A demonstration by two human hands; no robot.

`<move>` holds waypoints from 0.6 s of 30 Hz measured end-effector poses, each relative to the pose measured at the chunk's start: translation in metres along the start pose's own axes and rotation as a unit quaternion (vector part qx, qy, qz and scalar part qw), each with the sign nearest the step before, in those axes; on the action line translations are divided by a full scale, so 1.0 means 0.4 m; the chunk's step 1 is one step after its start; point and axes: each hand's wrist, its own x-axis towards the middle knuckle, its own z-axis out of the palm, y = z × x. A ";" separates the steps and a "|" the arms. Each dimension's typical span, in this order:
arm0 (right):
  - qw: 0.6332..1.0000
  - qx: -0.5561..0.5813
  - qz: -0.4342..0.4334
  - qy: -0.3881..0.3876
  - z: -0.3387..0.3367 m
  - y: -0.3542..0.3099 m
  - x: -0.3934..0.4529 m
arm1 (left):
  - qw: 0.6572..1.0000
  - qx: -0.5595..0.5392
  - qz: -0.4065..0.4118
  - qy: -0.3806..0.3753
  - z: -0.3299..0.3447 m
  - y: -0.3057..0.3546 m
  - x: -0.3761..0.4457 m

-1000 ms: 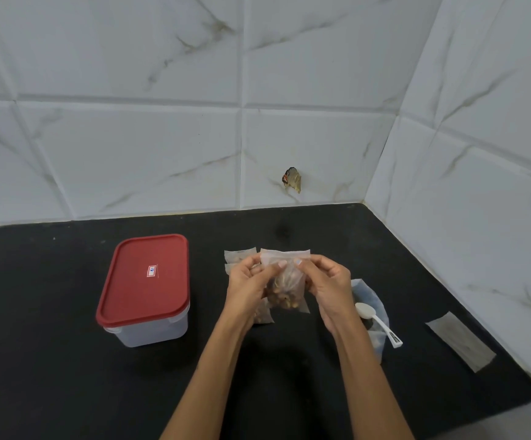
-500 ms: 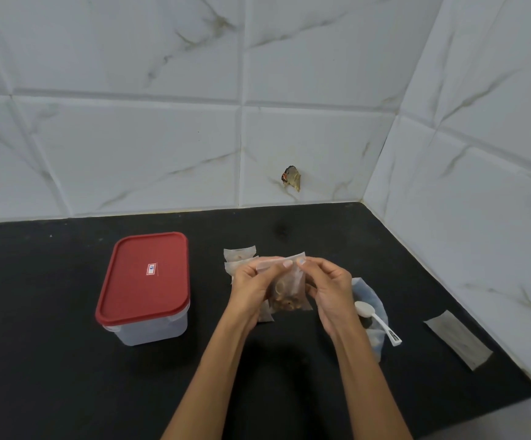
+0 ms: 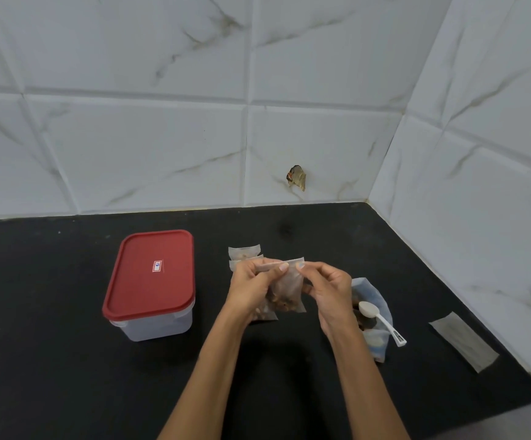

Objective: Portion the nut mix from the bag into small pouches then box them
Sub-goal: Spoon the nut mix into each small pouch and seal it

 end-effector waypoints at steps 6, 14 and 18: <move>0.999 0.000 0.047 0.005 0.013 0.050 -0.011 | 0.999 0.020 -0.019 0.036 -0.031 -0.045 -0.020; 0.994 -0.050 0.092 0.015 0.027 0.128 -0.013 | 0.993 0.024 -0.106 0.036 -0.074 -0.090 -0.038; 0.992 -0.064 0.108 0.025 0.033 0.151 -0.009 | 0.990 0.033 -0.134 0.038 -0.087 -0.103 -0.035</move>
